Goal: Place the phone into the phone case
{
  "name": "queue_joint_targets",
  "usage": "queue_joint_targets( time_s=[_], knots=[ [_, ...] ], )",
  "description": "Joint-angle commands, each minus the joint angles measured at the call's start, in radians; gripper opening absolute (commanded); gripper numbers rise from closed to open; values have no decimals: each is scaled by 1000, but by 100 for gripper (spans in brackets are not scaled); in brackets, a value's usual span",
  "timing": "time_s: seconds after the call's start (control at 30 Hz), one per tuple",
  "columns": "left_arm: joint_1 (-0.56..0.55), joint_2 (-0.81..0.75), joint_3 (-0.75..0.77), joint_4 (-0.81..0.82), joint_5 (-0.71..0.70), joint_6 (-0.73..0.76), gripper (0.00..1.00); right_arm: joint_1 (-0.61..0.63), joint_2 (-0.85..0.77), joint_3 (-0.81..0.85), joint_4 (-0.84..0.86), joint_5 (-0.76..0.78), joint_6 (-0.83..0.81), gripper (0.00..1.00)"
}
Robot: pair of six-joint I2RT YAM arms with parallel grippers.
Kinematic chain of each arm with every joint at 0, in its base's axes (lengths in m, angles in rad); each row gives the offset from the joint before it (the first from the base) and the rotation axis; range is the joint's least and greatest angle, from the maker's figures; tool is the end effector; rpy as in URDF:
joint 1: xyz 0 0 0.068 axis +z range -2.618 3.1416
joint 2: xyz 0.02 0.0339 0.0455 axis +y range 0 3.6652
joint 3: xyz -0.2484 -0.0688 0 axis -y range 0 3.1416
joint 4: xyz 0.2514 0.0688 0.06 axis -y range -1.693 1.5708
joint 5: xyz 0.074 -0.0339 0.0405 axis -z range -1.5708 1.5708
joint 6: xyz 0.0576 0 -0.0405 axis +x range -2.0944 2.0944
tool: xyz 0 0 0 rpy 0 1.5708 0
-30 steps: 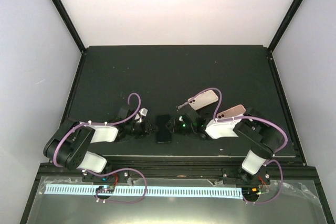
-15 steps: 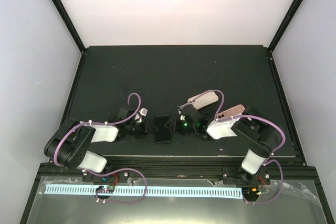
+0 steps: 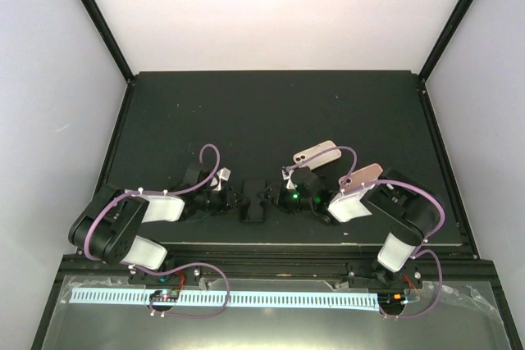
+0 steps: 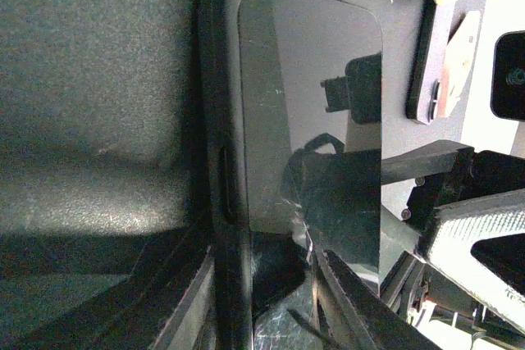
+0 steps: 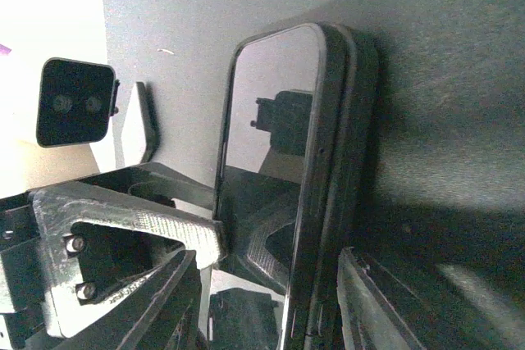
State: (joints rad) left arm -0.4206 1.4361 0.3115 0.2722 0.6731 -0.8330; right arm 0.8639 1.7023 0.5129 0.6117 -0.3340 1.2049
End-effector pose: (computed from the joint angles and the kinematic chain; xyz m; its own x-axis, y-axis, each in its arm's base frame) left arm 0.1931 -0.1257 0.0691 -0.9757 -0.1974 -0.0954 -0.0418 0.5949 -0.8027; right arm 0.1866 0.2475 0.0786 -0.9643 0.2294 -0.1325 0.0104 0.5326 0.8463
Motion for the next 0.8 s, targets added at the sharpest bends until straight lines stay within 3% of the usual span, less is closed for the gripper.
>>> queue_joint_targets(
  time_s=[0.0,0.2,0.37,0.53,0.77],
  knots=[
    [0,9,5,-8,-13,24,37,10,-30,4,182,-92,39,47],
    [2,-27,6,-53,-31,37,47,5,-24,-21,248,-94,73,47],
    [3,-23,-10,-7,5,2,48,4,8,-33,344,-112,139,47],
    [2,-20,-52,153,124,-119,40,2,36,-43,390,-107,177,47],
    [3,-4,-106,379,219,-293,17,-12,59,-84,481,-113,203,46]
  ],
)
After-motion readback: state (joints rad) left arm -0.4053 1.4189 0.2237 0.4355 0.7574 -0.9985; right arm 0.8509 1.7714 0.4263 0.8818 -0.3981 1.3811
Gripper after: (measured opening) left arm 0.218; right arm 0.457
